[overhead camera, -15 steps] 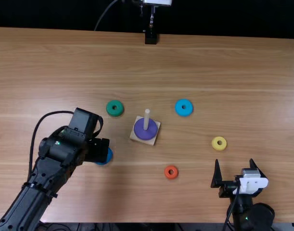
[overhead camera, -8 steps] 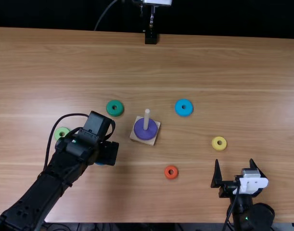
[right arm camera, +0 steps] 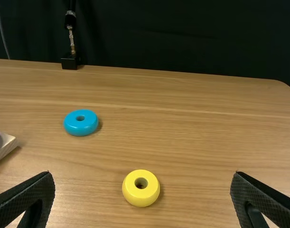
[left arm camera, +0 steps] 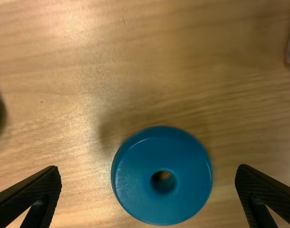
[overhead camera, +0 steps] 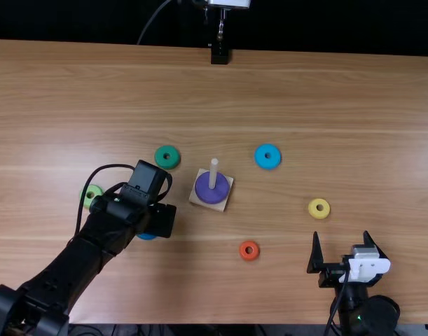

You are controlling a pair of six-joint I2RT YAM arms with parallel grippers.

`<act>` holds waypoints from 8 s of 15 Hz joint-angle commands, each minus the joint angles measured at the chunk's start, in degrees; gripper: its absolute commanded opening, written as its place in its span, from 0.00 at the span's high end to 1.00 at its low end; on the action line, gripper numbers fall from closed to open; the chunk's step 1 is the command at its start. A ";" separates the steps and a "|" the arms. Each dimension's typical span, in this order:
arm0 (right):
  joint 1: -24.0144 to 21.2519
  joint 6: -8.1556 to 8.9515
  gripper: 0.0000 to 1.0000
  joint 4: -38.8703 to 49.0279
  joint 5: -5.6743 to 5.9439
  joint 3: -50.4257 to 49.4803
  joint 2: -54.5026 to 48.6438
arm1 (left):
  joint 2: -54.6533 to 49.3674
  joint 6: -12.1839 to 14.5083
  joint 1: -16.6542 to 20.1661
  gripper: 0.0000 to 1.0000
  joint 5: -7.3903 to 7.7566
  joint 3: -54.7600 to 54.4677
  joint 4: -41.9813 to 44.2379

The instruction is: Build the Hanoi tower: stack the rings onto the peg from bottom to top in this color order: purple, dark blue, light blue, dark green, light green, yellow, orange.

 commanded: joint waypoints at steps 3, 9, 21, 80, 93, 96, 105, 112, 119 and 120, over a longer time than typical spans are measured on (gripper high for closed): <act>-0.55 -0.09 0.00 -4.35 -0.28 -2.91 -0.73 | 1.73 0.81 -0.80 0.00 0.16 -1.85 0.18; -0.55 -0.09 0.00 -4.35 -0.28 -2.91 -0.73 | 3.75 0.81 -1.41 0.00 0.16 -2.64 0.18; -0.55 -0.09 0.00 -4.35 -0.28 -2.91 -0.73 | 3.31 0.81 -1.33 0.33 8.38 -5.10 5.87; -0.55 -0.09 0.00 -4.35 -0.28 -2.91 -0.73 | 32.14 -1.19 -10.12 1.00 8.07 78.92 -45.59; -0.55 -0.09 0.00 -4.35 -0.39 -2.91 -0.73 | 31.96 -1.09 -9.85 0.00 8.70 76.20 -48.76; -0.55 0.01 0.00 -4.35 -0.39 -2.91 -0.73 | 31.00 -0.98 -8.89 0.00 8.59 76.02 -47.60; -0.55 0.01 0.00 -4.35 -0.39 -2.91 -0.73 | -0.64 -0.35 3.60 0.00 7.54 48.07 -16.80; -0.55 -0.09 0.00 -4.35 -0.39 -2.91 -0.73 | -41.25 -0.35 19.15 0.00 7.85 -0.53 8.20; -0.55 -0.09 0.00 -4.35 -0.39 -2.91 -0.73 | -72.36 0.18 19.33 0.00 7.43 -31.47 9.88; -0.55 -0.09 0.00 -4.35 -0.39 -2.91 -0.73 | -75.88 0.07 19.42 0.00 7.54 -35.25 9.88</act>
